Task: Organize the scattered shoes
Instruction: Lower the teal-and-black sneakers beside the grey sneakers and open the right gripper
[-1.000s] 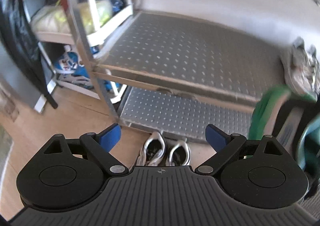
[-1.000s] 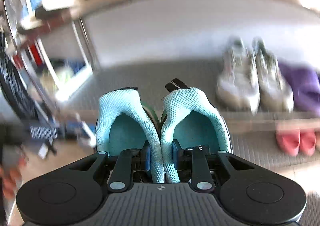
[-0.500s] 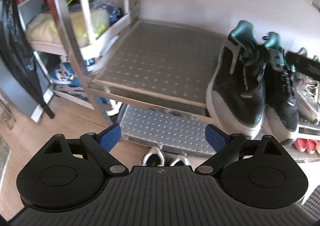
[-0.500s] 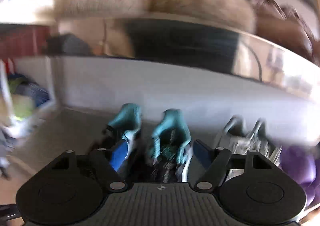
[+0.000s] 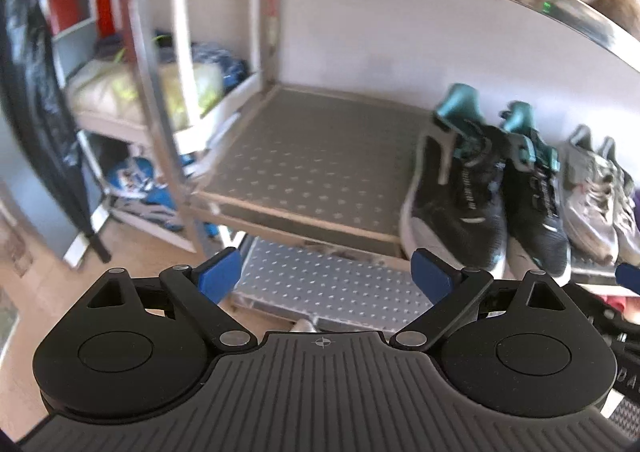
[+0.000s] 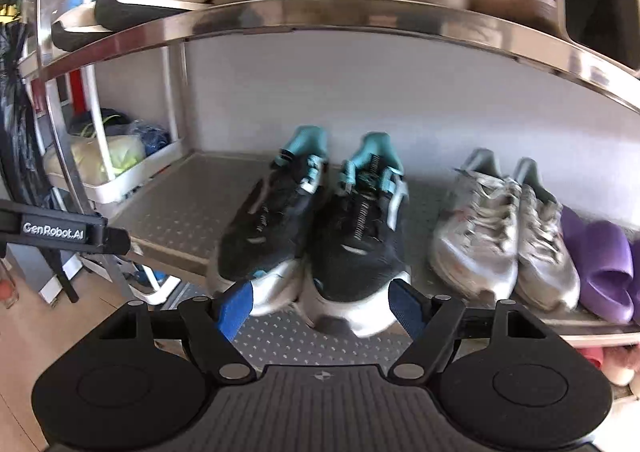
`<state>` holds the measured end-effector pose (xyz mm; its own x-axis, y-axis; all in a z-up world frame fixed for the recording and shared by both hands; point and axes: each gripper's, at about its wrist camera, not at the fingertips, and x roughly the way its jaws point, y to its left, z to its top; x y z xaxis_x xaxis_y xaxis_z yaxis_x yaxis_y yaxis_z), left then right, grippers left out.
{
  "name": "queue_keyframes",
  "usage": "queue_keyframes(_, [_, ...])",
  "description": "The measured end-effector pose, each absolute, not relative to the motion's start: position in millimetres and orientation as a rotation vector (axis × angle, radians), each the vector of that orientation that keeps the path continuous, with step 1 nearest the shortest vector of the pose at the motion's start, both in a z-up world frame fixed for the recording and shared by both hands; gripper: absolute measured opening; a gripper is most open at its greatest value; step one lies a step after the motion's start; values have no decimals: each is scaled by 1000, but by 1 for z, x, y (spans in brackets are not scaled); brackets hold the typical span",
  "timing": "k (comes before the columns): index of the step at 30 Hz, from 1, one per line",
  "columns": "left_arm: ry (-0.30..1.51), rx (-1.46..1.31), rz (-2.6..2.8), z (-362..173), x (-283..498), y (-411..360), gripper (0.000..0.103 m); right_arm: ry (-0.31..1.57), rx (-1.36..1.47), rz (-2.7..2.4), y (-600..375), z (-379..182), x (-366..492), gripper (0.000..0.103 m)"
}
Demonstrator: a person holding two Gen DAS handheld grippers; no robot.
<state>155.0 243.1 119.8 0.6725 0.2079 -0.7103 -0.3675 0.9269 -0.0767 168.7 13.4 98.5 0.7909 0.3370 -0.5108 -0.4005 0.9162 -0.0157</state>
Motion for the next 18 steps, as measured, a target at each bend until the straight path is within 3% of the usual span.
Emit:
queue_keyframes(6, [766,-265,332,120,159,249,95,464,-110,380,31,106,216,83])
queue_keyframes(15, [794,-241,282,114,182,239,95,416,-241,433,81,87,285,83])
queue_keyframes(18, [806,-241,275,111,186,237,95,482,-299,444,94,66,306,101])
